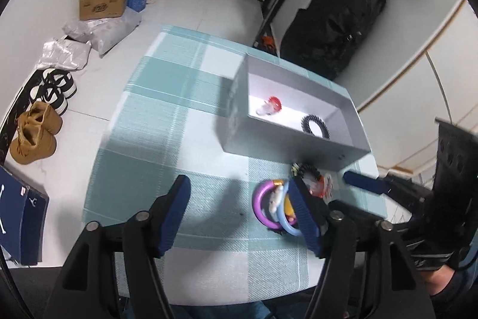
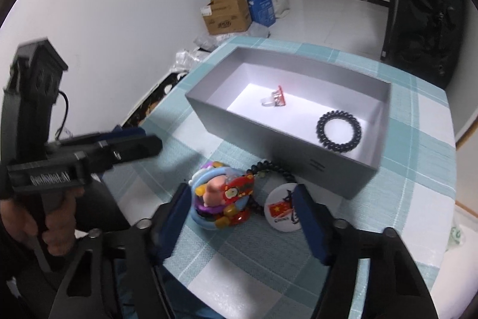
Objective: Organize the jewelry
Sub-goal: 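Grasp the blue ring bangle from the pile with the left tool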
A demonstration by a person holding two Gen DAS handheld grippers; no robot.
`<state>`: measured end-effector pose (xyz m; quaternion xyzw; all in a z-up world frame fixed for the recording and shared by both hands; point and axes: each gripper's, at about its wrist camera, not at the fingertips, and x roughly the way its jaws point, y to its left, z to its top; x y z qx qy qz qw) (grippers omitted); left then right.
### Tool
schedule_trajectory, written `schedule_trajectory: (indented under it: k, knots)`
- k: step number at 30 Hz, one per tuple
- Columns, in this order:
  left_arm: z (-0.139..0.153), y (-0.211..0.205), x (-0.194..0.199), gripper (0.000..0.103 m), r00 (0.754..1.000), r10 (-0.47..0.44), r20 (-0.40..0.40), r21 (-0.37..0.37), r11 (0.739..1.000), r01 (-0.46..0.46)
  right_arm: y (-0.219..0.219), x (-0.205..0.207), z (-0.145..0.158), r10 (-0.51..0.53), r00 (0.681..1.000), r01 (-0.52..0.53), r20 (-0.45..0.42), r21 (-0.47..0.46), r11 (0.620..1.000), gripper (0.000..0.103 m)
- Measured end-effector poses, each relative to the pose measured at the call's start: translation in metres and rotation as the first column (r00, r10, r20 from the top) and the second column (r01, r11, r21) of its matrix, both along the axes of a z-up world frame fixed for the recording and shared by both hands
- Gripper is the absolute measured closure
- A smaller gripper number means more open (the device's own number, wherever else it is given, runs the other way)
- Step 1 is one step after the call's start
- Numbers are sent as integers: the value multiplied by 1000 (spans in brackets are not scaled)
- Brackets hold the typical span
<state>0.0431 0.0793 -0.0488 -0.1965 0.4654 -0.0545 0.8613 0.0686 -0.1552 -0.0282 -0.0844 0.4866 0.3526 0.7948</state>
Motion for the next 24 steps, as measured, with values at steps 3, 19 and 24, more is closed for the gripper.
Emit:
schedule_trajectory:
  k: [3,19,24]
  knots:
    - [0,3,1,34,1000,7,7,-2,1000,-7,7,0,-7,11,1000,-10,3,-32,999,47]
    - [-6,-4,-2,34,997,-81,-10,48,996,82,10,10,-10,-17,999,17,-47,9,1000,80]
    - [-7,-22,-5,34,986,-161,-32,88,983,164,5,11,-5,-34,998,35,-47,32,999,82]
